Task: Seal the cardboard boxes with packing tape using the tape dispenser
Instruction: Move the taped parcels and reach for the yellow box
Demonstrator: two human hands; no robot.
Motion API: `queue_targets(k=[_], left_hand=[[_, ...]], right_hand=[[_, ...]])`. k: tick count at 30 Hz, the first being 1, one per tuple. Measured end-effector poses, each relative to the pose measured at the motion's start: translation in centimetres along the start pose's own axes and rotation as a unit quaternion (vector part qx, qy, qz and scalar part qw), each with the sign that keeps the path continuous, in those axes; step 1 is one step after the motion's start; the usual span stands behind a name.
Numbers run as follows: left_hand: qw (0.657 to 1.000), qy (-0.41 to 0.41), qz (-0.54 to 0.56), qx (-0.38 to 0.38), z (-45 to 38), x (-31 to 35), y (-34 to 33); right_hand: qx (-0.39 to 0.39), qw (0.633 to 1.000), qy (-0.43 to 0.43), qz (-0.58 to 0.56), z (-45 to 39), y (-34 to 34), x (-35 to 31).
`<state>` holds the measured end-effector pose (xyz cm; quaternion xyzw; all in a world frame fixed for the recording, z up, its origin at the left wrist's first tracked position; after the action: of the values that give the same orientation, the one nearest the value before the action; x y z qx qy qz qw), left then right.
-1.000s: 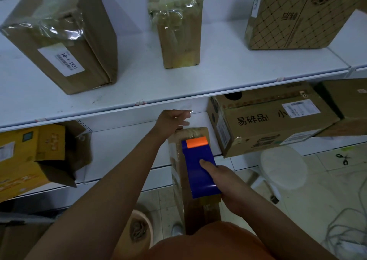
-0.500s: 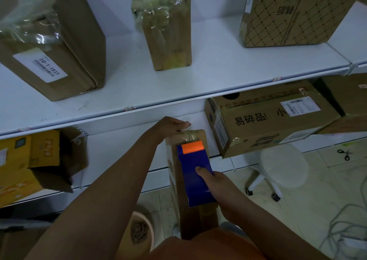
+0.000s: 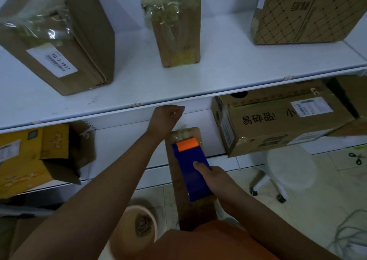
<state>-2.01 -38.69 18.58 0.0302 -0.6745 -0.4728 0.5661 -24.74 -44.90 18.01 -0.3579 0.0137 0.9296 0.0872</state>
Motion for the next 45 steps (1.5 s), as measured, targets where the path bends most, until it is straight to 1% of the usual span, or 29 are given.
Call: queue_targets(k=[2, 3, 6, 9, 11, 13, 18, 21, 24, 27, 29, 31, 32, 34, 35, 37, 39, 40, 42, 45], left_hand=[[0.999, -0.018, 0.005, -0.031, 1.5, 1.0, -0.1], [0.998, -0.012, -0.008, -0.064, 2.3, 1.1, -0.4], [0.987, 0.016, -0.040, -0.158, 3.8, -0.6, -1.6], [0.973, 0.048, -0.038, -0.221, 3.8, -2.2, -1.4], [0.957, 0.070, -0.052, -0.276, 3.7, -2.9, -1.2], [0.947, 0.097, -0.027, -0.306, 3.8, -3.6, -0.6], [0.940, 0.127, 0.029, -0.314, 6.2, -6.1, 1.9], [0.938, 0.133, 0.022, -0.318, 8.0, -7.2, 3.1], [0.943, 0.183, 0.027, -0.277, 9.7, -9.5, 4.3], [0.939, 0.230, 0.136, -0.218, 11.3, -11.6, 4.6], [0.941, 0.239, 0.161, -0.176, 11.6, -11.9, 4.5], [0.948, 0.233, 0.156, -0.149, 10.6, -10.8, 4.3], [0.951, 0.232, 0.149, -0.140, 9.8, -10.2, 4.2], [0.952, 0.236, 0.138, -0.136, 7.9, -8.9, 3.8], [0.950, 0.243, 0.133, -0.143, 7.1, -8.3, 3.6], [0.944, 0.255, 0.113, -0.178, 5.9, -7.2, 3.1], [0.935, 0.260, 0.117, -0.211, 5.3, -6.6, 2.2], [0.932, 0.263, 0.126, -0.213, 5.2, -6.6, 1.8], [0.933, 0.269, 0.140, -0.193, 5.2, -6.9, 1.1], [0.950, 0.259, 0.127, -0.120, 4.8, -7.1, 1.2]], right_hand=[[-0.001, 1.000, -0.004, -0.005, -0.2, -0.3, -0.2], [0.001, 1.000, -0.005, -0.006, -0.3, -0.4, -0.2], [-0.004, 1.000, -0.005, -0.005, -0.4, -1.0, -0.4], [-0.019, 1.000, 0.008, -0.011, -0.2, -1.7, -0.5], [-0.031, 0.999, 0.013, -0.005, -0.2, -2.0, -0.8], [-0.036, 0.999, 0.014, 0.001, -0.4, -2.1, -1.2], [-0.051, 0.997, 0.043, 0.033, -0.7, -3.0, -3.0], [-0.080, 0.993, 0.065, 0.060, -1.0, -4.0, -3.9], [-0.111, 0.983, 0.093, 0.110, -1.1, -5.5, -5.5], [-0.134, 0.963, 0.134, 0.193, -1.2, -7.0, -7.8], [-0.125, 0.947, 0.138, 0.262, -1.5, -7.2, -9.0], [-0.106, 0.933, 0.128, 0.318, -2.3, -6.4, -9.9], [-0.099, 0.932, 0.117, 0.329, -2.6, -5.8, -10.2], [-0.097, 0.951, 0.078, 0.284, -3.0, -4.3, -9.9], [-0.100, 0.961, 0.054, 0.253, -3.0, -3.5, -9.4], [-0.104, 0.969, 0.015, 0.224, -2.9, -2.1, -8.1], [-0.095, 0.972, 0.002, 0.217, -3.1, -0.8, -7.3], [-0.091, 0.971, 0.000, 0.220, -3.1, -0.2, -7.1], [-0.086, 0.966, 0.002, 0.244, -2.8, 1.0, -7.1], [-0.080, 0.953, -0.002, 0.292, -1.8, 3.1, -6.7]])
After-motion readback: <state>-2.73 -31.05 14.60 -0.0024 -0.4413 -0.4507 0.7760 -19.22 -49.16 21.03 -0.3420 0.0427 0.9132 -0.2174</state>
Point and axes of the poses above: each hand's wrist, its own z-axis away from the middle knuckle, its own y-axis out of the back of the hand, x = y × z, the point moved 5 cm from there along -z, towards the middle knuckle, and after that the axes turned 6 degrees about -x, right-handed, at the moved point
